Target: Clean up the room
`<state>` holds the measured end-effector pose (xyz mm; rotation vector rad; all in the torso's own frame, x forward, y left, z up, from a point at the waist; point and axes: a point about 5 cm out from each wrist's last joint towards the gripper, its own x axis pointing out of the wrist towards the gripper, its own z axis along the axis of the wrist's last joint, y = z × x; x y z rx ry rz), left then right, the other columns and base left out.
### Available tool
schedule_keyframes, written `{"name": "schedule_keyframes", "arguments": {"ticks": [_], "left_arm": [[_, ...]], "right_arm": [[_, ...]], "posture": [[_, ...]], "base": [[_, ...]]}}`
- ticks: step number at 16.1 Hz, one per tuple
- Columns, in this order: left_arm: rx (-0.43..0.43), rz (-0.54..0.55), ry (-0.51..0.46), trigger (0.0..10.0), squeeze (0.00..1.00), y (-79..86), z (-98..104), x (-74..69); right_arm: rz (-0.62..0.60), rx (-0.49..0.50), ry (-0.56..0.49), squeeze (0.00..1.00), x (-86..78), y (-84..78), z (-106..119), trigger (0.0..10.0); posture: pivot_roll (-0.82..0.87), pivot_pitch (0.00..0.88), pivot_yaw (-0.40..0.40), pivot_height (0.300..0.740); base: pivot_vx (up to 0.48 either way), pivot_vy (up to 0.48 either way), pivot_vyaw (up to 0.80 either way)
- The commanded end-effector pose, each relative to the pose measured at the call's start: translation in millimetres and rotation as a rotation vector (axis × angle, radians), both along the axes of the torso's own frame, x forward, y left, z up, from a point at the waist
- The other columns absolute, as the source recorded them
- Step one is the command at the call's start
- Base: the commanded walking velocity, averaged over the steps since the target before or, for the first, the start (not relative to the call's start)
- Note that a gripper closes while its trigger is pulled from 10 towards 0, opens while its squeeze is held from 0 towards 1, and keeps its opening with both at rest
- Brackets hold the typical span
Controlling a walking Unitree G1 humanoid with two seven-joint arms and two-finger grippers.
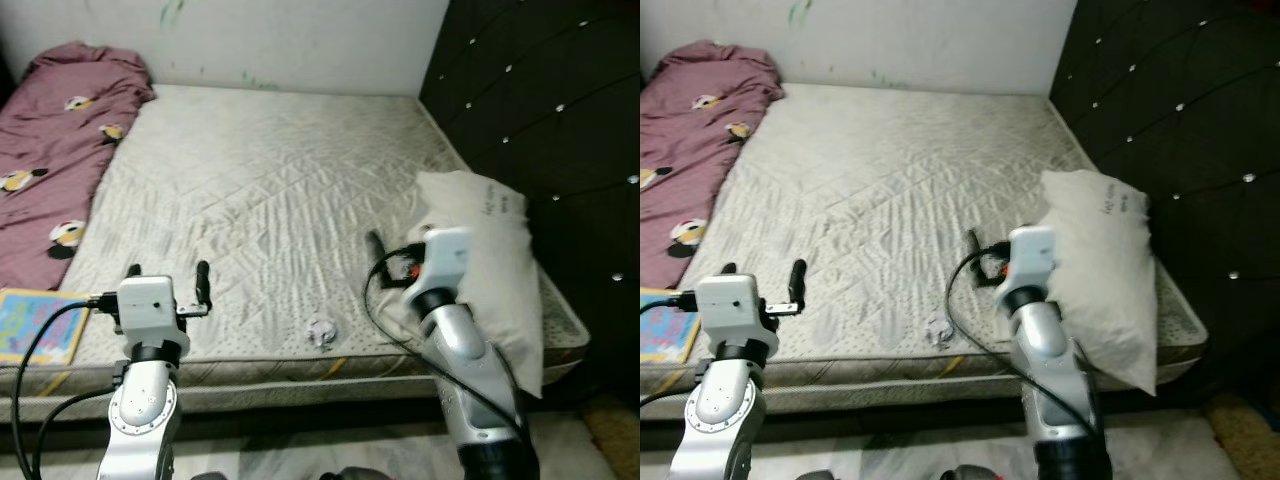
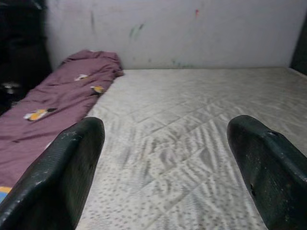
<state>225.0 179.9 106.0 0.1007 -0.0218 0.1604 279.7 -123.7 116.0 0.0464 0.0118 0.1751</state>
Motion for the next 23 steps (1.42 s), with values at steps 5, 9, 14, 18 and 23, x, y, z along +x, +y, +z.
{"name": "schedule_keyframes", "arguments": {"ticks": [5,9,14,18,23], "left_arm": [[0.007,0.013,0.008,10.0,0.00,-2.0,2.9,-2.5],[0.020,0.022,0.007,10.0,0.00,-1.4,3.8,-2.1],[-0.022,0.025,0.008,10.0,0.00,-3.3,3.7,-1.4],[-0.022,0.047,-0.014,10.0,0.00,-6.1,6.0,-2.2],[0.002,-0.038,-0.017,10.0,0.00,-16.4,4.3,5.9]], "right_arm": [[-0.003,-0.038,-0.012,0.00,1.4,-6.9,-1.3,10.0],[-0.004,-0.023,0.004,0.00,3.3,-6.2,-3.4,10.0],[0.074,-0.006,0.033,0.00,1.2,1.3,-7.1,10.0],[0.106,-0.027,0.036,0.00,5.0,2.0,-6.9,10.0],[0.025,-0.016,0.013,0.00,4.2,-5.3,-3.6,10.0]], "posture": [[0.03,0.015,-0.075,0.740],[0.04,0.019,-0.078,0.740],[0.04,0.018,-0.105,0.740],[0.06,0.017,-0.157,0.740],[-0.02,0.012,-0.057,0.740]], "base": [[0.000,0.000,0.00],[0.000,0.000,0.00],[0.000,0.000,0.00],[0.000,0.000,0.00],[0.000,0.000,0.00]]}}
